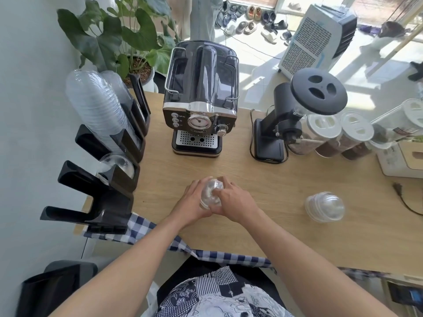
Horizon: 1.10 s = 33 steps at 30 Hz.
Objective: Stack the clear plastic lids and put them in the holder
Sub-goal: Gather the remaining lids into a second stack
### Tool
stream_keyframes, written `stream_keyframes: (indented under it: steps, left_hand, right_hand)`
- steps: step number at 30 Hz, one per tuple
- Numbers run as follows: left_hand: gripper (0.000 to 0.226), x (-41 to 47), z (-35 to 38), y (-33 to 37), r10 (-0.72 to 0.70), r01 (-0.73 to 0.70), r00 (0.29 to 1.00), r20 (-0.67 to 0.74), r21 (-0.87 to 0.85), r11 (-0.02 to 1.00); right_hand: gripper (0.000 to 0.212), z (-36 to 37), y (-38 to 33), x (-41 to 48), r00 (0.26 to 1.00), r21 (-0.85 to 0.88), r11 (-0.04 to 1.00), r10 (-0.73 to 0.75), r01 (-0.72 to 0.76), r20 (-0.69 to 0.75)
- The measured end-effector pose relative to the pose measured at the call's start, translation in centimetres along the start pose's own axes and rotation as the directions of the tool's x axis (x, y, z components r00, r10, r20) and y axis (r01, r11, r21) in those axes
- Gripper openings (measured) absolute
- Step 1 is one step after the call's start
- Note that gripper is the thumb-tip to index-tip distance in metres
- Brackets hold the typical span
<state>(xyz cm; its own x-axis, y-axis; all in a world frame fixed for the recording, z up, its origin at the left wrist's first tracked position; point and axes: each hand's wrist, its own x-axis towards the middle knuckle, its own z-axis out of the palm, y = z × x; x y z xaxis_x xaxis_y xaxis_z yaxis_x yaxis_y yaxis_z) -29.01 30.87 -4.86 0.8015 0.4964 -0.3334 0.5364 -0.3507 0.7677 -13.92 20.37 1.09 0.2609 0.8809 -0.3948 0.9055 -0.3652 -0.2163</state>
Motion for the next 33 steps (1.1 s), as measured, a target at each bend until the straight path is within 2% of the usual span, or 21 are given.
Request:
stream_keyframes:
  steps: [7, 18, 23, 28, 31, 33]
  left_hand:
    - [0.119, 0.3, 0.3, -0.1, 0.017, -0.017, 1.0, 0.021, 0.033, 0.999]
    - [0.127, 0.5, 0.2, 0.1, 0.029, -0.028, 0.999, 0.033, -0.006, 1.0]
    - [0.115, 0.6, 0.2, 0.6, 0.073, -0.073, 0.997, 0.026, 0.0, 0.997]
    - [0.108, 0.7, 0.3, 0.8, 0.067, -0.066, 0.998, 0.021, -0.025, 0.997]
    - [0.104, 0.6, 0.5, 0.8, 0.059, -0.058, 0.998, 0.019, -0.063, 0.996]
    - [0.103, 0.6, 0.7, 0.7, 0.055, -0.054, 0.998, 0.012, -0.092, 0.994]
  right_hand:
    - [0.048, 0.9, 0.7, 0.2, 1.0, 0.071, 0.997, 0.008, -0.008, 0.001]
    - [0.042, 0.3, 1.7, 0.2, 1.0, 0.135, 0.991, -0.002, -0.002, 0.028]
    - [0.038, 0.7, 1.7, 0.3, 1.0, 0.129, 0.992, 0.006, -0.008, 0.018]
    - [0.035, 0.8, 1.6, -0.9, 0.997, 0.171, 0.985, 0.006, 0.007, -0.078]
    - [0.034, 1.0, 1.7, -1.8, 0.98, 0.21, 0.978, 0.024, 0.018, -0.196]
    - [0.035, 1.6, 2.0, -2.1, 0.955, 0.275, 0.962, 0.088, -0.007, -0.284]
